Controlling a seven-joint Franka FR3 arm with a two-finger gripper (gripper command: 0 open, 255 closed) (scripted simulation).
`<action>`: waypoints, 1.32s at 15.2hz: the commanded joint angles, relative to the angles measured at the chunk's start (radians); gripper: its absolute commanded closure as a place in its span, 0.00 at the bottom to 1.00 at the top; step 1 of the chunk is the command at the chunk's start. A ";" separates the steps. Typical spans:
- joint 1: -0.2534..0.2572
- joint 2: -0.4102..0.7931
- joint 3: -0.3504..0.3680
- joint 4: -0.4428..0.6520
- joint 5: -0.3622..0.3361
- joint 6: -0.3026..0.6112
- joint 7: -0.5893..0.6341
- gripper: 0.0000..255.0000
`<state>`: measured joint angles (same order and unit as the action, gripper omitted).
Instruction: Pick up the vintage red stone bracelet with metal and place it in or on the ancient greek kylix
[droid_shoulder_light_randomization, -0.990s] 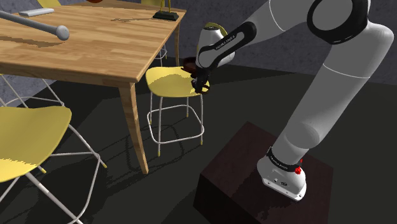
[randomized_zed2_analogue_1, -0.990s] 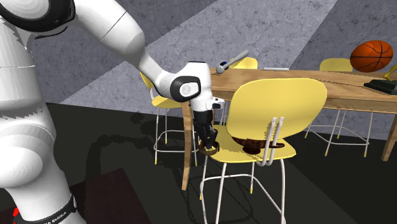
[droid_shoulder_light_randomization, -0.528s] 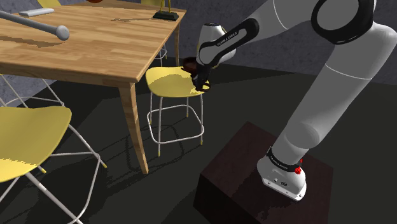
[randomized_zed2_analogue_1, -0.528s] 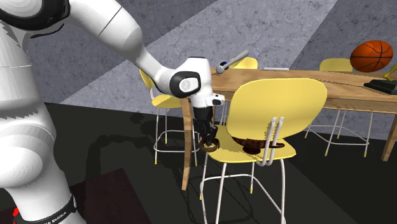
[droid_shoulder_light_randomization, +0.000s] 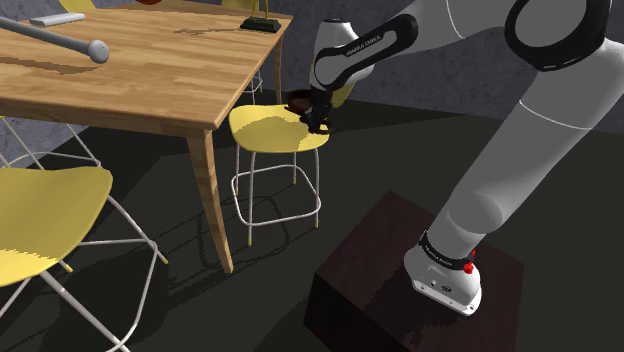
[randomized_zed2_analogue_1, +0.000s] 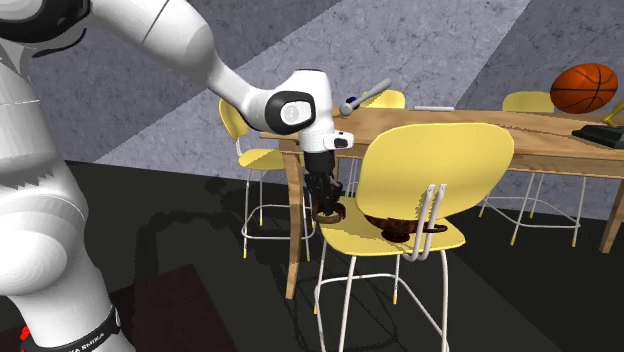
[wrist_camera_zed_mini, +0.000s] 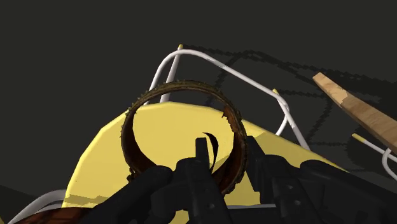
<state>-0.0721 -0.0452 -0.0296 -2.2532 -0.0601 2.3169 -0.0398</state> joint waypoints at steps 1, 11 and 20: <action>-0.001 -0.011 -0.001 0.017 0.001 -0.029 -0.003 1.00; 0.001 -0.064 0.000 0.098 0.005 -0.163 -0.010 1.00; 0.001 -0.094 0.001 0.189 0.008 -0.283 -0.015 1.00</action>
<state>-0.0710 -0.1365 -0.0287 -2.0770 -0.0530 2.0498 -0.0541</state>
